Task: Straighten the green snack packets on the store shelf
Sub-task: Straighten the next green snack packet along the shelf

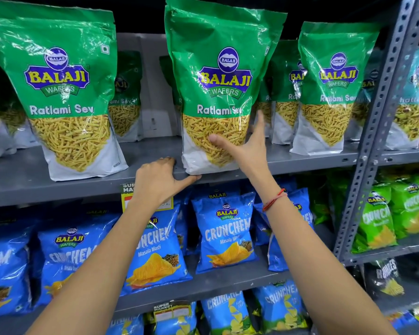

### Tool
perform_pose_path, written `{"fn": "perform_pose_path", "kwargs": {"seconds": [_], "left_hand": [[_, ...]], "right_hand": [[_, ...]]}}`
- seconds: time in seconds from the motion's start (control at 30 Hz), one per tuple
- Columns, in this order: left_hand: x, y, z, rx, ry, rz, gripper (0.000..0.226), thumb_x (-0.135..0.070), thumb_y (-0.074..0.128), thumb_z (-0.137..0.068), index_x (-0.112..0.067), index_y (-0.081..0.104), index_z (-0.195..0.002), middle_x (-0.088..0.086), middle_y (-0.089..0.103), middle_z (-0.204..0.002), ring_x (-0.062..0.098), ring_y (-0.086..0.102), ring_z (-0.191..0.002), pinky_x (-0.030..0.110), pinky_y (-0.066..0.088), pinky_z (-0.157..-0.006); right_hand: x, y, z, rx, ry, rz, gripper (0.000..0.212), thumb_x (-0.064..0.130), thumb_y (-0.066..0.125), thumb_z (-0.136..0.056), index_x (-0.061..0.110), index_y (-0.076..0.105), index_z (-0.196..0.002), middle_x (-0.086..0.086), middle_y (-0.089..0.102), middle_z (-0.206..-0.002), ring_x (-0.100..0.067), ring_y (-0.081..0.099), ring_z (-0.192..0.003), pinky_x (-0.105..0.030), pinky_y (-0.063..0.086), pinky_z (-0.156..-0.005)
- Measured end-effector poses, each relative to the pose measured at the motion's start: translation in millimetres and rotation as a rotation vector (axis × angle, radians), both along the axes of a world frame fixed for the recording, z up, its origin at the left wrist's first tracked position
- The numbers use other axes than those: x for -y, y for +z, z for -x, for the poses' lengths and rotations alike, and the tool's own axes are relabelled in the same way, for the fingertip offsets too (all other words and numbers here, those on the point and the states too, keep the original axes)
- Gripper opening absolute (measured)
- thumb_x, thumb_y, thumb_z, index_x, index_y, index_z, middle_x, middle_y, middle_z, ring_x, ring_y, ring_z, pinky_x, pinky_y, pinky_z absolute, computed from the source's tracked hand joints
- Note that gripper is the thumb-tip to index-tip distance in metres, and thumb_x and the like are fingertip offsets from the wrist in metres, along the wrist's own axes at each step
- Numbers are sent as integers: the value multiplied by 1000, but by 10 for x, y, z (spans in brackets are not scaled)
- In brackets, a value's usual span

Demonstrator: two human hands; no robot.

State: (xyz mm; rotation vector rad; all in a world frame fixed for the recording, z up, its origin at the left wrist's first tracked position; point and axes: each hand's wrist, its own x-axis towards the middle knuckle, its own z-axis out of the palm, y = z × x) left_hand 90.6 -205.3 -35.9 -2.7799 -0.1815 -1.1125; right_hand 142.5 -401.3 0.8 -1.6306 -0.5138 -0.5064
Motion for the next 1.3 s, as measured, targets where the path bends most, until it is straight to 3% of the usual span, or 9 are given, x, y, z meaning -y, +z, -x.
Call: {"fn": "perform_pose_path", "kwargs": {"seconds": [0.1,0.17,0.23,0.43,0.53,0.63,0.97,1.13,1.3], "left_hand": [[4,1,-1,-9,14,-5,83,-87,34,-66,-16,63,-97,7,70,-93,31,64,-82,32,36,-58],[6,2,-3,-11,19,-7,85,-88,33,-65,-16,63,-98,7,70,-94,31,65,-83,32,36,-58],[10,5,2,-10,23,-11,86,-89,32,-65,-17,63,-100,7,70,-96,31,65,-83,31,35,-57],[24,10,3,-3,27,-5,90,-89,29,-64,-17,63,-106,4,70,-106,30,65,-89,32,42,-61],[23,9,11,1,20,-12,91,-89,27,-64,-16,63,-104,5,70,-101,29,65,-87,31,38,-58],[23,7,15,1,20,-15,92,-90,26,-64,-15,63,-105,5,70,-99,29,65,-86,30,37,-57],[21,14,9,1,8,-15,89,-89,26,-65,-14,63,-96,5,69,-91,28,64,-78,28,34,-53],[9,1,9,13,-19,15,81,-89,30,-66,-14,57,-82,5,67,-85,30,63,-75,30,32,-54],[6,8,17,13,-11,-4,82,-89,27,-67,-14,58,-82,4,67,-84,27,62,-73,29,32,-53]], "right_hand": [[-38,-25,-166,-91,135,-4,100,55,82,-58,22,35,-140,9,58,-126,-4,57,-113,-28,49,-99],[-64,-21,-223,-83,135,-9,95,62,79,-52,22,44,-131,19,61,-111,8,59,-98,-8,51,-78],[-83,-8,-252,-76,129,-18,95,65,78,-50,22,46,-129,18,61,-109,9,59,-96,-5,48,-71],[-117,4,-361,-74,116,-2,87,59,80,-58,21,47,-129,10,62,-115,2,59,-100,-11,46,-79],[-121,23,-413,-84,117,10,85,57,81,-59,21,47,-128,7,62,-118,-6,60,-106,-24,49,-91],[-116,38,-428,-89,126,22,85,58,81,-59,22,46,-128,8,62,-118,-8,60,-108,-27,49,-95],[-131,32,-437,-77,105,29,93,62,80,-56,21,45,-131,7,61,-120,-9,59,-110,-27,48,-95],[-141,10,-432,-69,89,10,92,62,80,-56,22,45,-131,7,62,-119,-7,59,-107,-23,48,-91],[-155,-6,-369,-66,88,18,92,57,79,-62,20,40,-137,8,59,-121,-5,58,-106,-16,46,-89]]}}
